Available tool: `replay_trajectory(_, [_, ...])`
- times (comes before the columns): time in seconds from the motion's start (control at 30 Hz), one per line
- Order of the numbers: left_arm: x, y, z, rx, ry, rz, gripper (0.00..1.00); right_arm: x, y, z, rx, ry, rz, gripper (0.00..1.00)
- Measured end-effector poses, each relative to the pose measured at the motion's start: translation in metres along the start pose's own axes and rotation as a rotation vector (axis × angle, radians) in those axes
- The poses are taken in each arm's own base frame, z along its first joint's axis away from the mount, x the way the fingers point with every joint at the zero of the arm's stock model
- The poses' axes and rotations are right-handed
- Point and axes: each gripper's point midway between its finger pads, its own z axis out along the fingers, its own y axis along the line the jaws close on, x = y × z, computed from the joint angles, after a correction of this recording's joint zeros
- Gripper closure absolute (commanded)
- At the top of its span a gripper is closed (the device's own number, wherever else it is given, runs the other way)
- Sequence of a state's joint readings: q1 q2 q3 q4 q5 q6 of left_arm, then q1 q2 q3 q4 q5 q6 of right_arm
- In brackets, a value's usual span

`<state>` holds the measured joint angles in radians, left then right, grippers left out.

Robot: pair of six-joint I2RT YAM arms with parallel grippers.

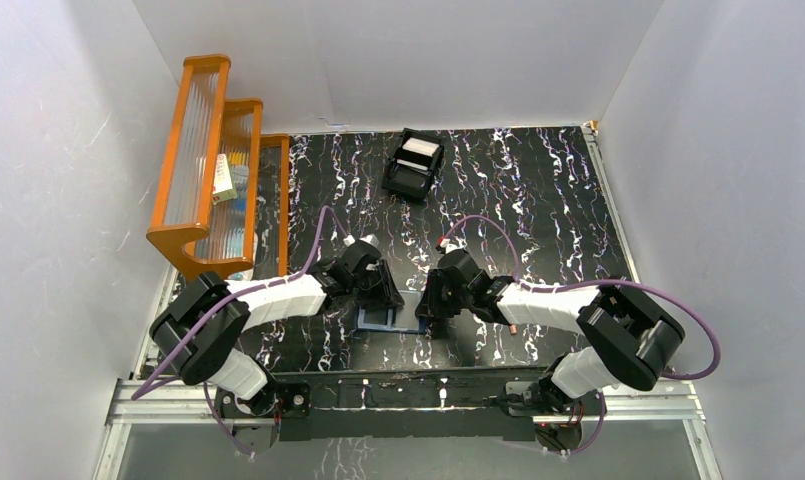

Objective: Put the credit cards into the card holder
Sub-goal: Insert the credit card into the card holder, then turn over the card slot in the card holder.

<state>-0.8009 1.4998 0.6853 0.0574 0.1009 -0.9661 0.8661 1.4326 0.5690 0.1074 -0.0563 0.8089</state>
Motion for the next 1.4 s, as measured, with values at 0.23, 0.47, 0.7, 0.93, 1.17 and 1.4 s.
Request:
replay_trajectory(0.23, [0.004, 0.001, 0.002, 0.035, -0.001, 0.008, 0.7, 0.0, 0.0, 0.0, 0.001, 0.0, 0.0, 0.76])
replay_trajectory(0.47, [0.005, 0.002, -0.007, 0.021, 0.003, 0.017, 0.57, -0.001, -0.003, -0.007, 0.024, -0.01, 0.0, 0.65])
replay_trajectory(0.7, [-0.019, -0.004, -0.037, -0.039, -0.063, 0.061, 0.54, -0.007, -0.004, -0.02, 0.048, -0.037, -0.003, 0.68])
replay_trajectory(0.93, [-0.038, 0.038, -0.055, -0.122, -0.096, -0.013, 0.53, -0.017, 0.017, -0.025, -0.006, -0.033, -0.003, 0.7])
replay_trajectory(1.17, [-0.022, 0.062, -0.05, -0.122, -0.029, -0.052, 0.49, -0.028, 0.033, -0.008, -0.027, -0.015, -0.01, 0.74])
replay_trajectory(1.4, [-0.009, 0.048, -0.035, 0.041, 0.001, -0.049, 0.59, -0.014, 0.013, 0.015, 0.019, 0.026, -0.008, 0.76])
